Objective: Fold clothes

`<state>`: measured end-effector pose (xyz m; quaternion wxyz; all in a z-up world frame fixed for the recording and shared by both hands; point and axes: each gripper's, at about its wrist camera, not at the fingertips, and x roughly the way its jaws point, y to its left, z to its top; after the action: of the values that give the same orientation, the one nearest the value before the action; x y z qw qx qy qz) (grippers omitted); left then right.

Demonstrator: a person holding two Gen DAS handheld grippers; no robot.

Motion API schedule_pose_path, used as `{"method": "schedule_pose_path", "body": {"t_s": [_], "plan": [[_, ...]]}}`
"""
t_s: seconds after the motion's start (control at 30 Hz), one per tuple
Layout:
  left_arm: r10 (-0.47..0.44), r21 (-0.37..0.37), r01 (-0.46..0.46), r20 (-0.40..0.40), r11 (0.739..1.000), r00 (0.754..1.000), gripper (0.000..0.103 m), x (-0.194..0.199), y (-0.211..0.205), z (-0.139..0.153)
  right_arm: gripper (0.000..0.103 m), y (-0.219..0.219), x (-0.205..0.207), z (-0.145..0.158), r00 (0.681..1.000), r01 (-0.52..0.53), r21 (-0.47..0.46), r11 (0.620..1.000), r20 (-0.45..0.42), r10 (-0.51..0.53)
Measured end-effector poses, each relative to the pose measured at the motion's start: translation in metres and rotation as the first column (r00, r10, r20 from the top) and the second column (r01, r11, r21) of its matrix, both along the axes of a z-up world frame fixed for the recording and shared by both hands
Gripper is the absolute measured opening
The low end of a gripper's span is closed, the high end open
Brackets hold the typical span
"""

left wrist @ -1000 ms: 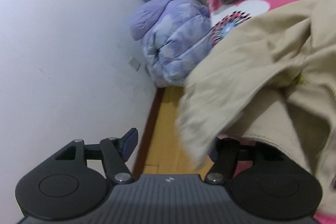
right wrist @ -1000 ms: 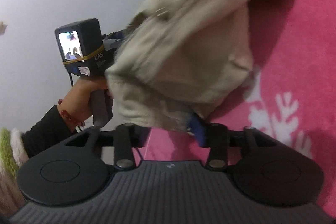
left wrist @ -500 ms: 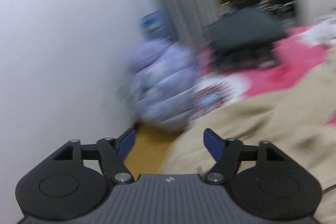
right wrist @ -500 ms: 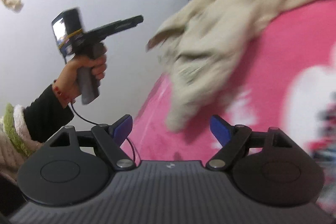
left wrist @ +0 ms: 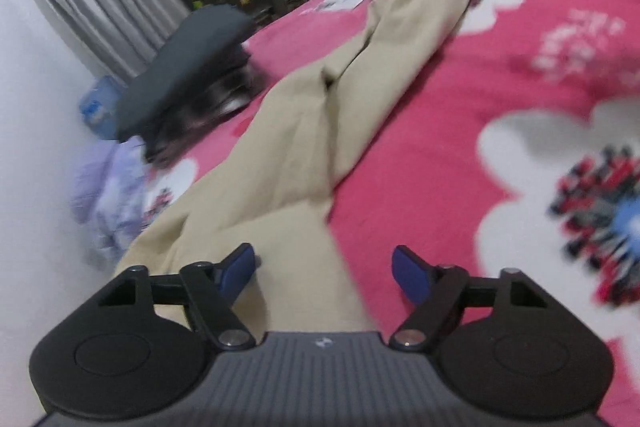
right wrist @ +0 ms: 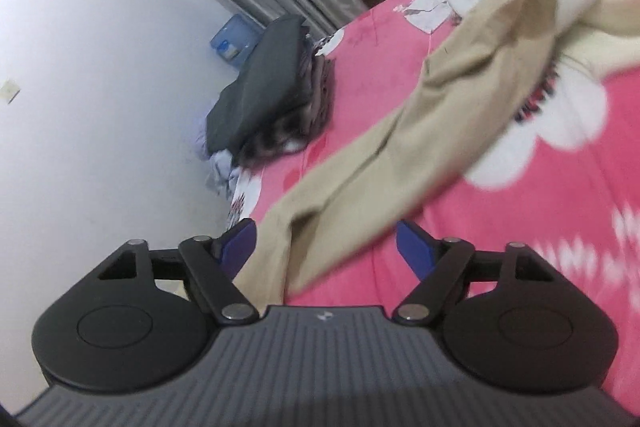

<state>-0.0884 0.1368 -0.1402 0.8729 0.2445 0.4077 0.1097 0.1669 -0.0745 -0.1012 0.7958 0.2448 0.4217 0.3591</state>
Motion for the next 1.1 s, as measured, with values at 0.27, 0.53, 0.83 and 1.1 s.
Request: {"method": "schedule_pose_path", "body": {"t_s": [0.27,0.53,0.83,1.1], "plan": [[0.048,0.04,-0.048,0.011,0.998,0.999,0.034,-0.02,0.031,-0.014,0.055,0.076,0.099,-0.029,0.991,0.084,-0.016,0.996,-0.107,-0.085],[0.072,-0.038,-0.072,0.005,0.997,0.997,0.03,-0.029,0.049,-0.023,0.05,0.107,0.164,-0.068,0.967,0.168,-0.176,0.97,-0.159,-0.197],[0.042,-0.044,-0.04,0.051,0.998,0.998,0.024,-0.041,0.054,-0.03,0.007,0.121,0.195,-0.081,0.965,0.211,-0.246,0.946,-0.101,-0.241],[0.075,-0.141,-0.06,0.104,0.988,0.992,0.014,-0.057,0.065,-0.008,0.006,0.059,0.133,0.003,0.968,0.23,0.003,0.973,0.097,-0.229]]}}
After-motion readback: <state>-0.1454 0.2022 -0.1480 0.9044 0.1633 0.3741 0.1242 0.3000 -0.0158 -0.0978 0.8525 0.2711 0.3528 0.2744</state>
